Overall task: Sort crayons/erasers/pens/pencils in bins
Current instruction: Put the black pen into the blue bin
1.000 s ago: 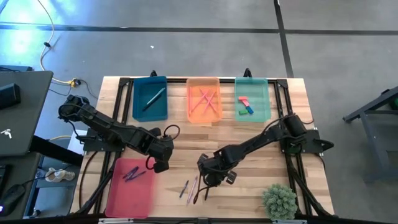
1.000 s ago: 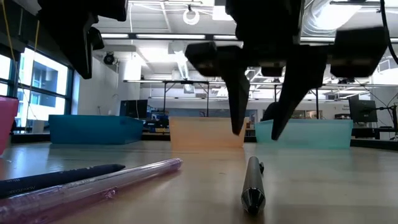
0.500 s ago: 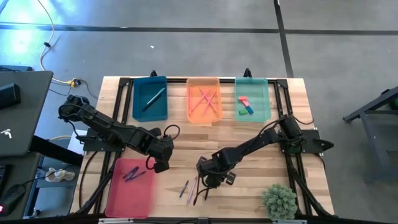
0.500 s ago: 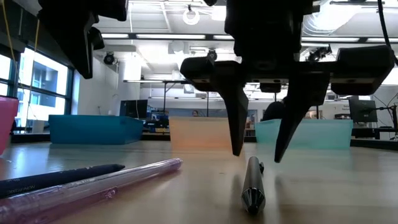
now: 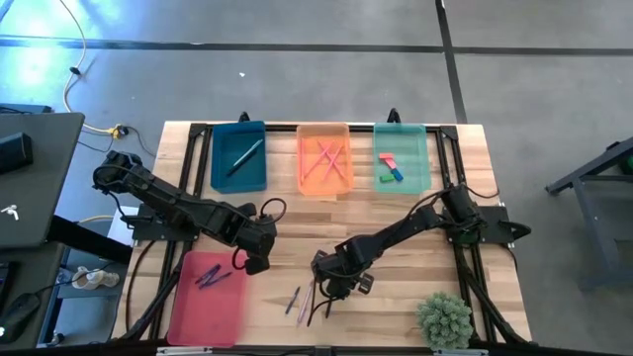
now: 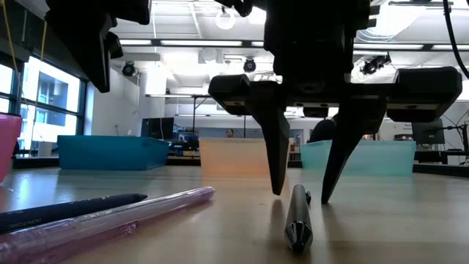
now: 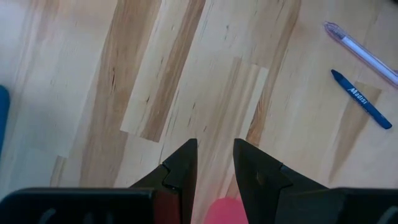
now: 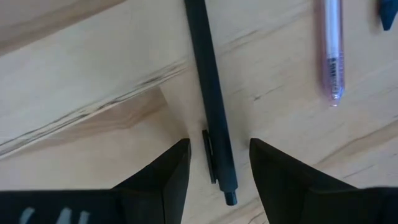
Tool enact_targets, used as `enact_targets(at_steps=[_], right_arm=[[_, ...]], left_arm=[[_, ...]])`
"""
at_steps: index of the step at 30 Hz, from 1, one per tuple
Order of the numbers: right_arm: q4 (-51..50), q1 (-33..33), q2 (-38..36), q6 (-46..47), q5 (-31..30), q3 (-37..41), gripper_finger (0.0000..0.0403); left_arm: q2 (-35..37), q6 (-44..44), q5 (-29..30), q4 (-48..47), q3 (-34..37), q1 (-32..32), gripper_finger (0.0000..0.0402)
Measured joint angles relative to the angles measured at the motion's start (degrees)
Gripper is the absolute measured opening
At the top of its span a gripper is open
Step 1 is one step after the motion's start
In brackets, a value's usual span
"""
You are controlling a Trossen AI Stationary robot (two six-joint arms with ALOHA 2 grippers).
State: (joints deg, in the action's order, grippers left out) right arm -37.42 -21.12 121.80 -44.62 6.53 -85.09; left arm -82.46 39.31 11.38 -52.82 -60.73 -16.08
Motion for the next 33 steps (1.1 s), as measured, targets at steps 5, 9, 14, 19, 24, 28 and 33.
enact_targets(at_steps=[5, 9, 14, 19, 24, 28, 33], right_arm=[[-0.13, 0.0, 0.23, 0.57, 0.33, 0.04, 0.0137], [-0.81, -0.06, 0.32, 0.72, 0.76, 0.09, 0.0097], [-1.66, -0.11, 0.4, 0.65, 0.2, 0.14, 0.0055], [-2.85, -0.11, 0.41, -0.04, 0.06, 0.14, 0.0033], [-3.28, -0.21, 0.41, -0.39, -0.02, 0.14, 0.003], [-3.59, -0.32, 0.41, 0.85, -0.27, 0.14, 0.003], [-3.73, -0.31, 0.06, 2.31, -0.24, 0.17, 0.0029]], left_arm=[[0.0, 0.12, 0.07, 0.04, 0.0, 0.0, 0.0094], [0.0, 0.1, 0.39, 0.04, 0.0, 0.0, 0.0094], [0.0, 0.08, 0.42, 0.02, 0.0, 0.0, 0.0094], [0.0, 0.02, 0.42, 0.01, 0.0, 0.0, 0.0094], [0.0, 0.04, 0.42, 0.01, 0.0, 0.0, 0.0094], [0.0, 0.08, 0.42, 0.0, 0.0, 0.0, 0.0094], [0.0, -0.03, 0.39, 0.0, 0.02, 0.0, 0.0094]])
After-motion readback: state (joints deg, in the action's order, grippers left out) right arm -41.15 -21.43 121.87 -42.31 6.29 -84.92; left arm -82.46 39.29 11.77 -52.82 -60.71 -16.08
